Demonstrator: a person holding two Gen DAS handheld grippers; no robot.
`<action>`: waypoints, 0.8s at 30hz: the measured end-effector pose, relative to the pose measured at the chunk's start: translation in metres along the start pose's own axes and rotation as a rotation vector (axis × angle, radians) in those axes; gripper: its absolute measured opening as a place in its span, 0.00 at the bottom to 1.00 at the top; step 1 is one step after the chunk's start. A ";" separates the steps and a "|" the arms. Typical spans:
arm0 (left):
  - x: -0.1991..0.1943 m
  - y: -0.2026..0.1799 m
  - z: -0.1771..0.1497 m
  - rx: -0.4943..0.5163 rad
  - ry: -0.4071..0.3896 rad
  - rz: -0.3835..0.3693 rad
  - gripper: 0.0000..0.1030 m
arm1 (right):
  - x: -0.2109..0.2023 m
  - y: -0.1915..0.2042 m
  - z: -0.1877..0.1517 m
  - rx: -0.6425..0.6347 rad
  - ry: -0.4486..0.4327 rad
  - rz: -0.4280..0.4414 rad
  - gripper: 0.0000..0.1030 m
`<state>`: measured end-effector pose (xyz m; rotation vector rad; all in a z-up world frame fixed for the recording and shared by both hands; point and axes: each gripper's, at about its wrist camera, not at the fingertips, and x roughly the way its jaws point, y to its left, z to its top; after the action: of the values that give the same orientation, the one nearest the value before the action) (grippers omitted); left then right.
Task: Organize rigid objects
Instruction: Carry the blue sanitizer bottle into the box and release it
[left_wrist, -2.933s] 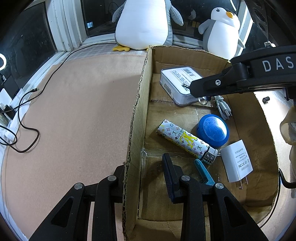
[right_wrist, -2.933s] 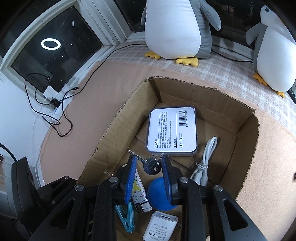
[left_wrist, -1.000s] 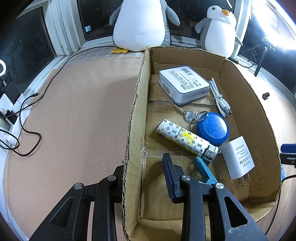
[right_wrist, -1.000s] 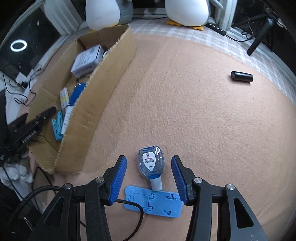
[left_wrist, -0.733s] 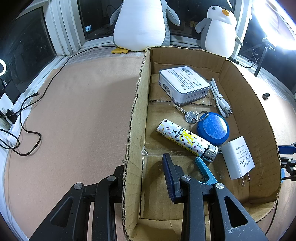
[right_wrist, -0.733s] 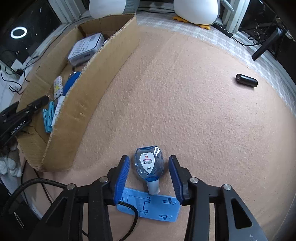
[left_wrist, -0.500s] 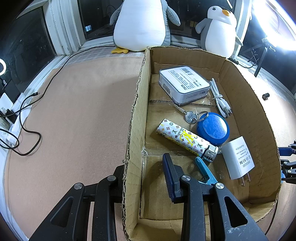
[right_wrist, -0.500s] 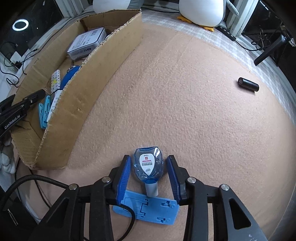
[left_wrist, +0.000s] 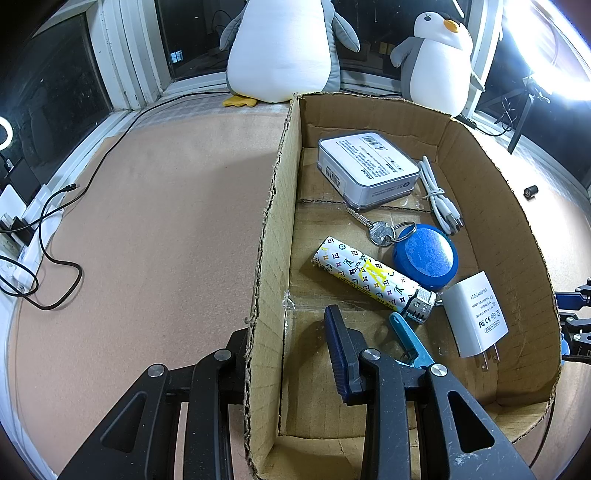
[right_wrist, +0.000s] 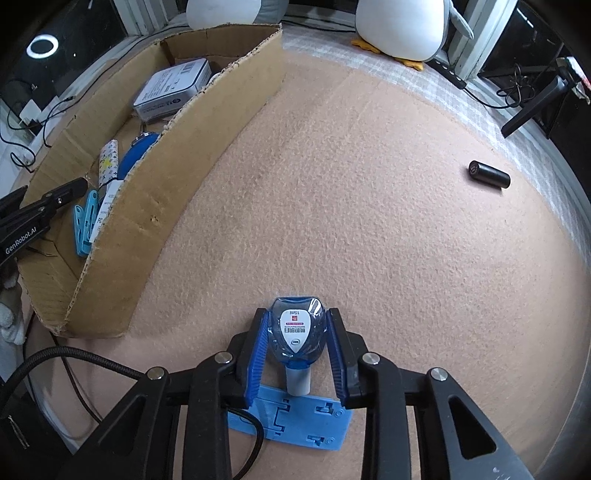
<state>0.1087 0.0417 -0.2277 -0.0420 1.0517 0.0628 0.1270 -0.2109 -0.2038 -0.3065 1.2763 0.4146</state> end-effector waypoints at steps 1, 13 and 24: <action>0.000 0.000 0.000 0.000 0.000 0.000 0.32 | -0.002 -0.001 -0.001 0.008 -0.004 0.004 0.27; 0.000 0.000 0.000 0.000 0.000 0.000 0.32 | -0.054 0.004 0.020 0.051 -0.143 0.056 0.27; 0.000 0.000 0.000 -0.003 -0.001 0.000 0.32 | -0.082 0.033 0.079 0.013 -0.264 0.137 0.27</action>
<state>0.1090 0.0416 -0.2274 -0.0446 1.0505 0.0640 0.1600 -0.1568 -0.1031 -0.1475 1.0440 0.5448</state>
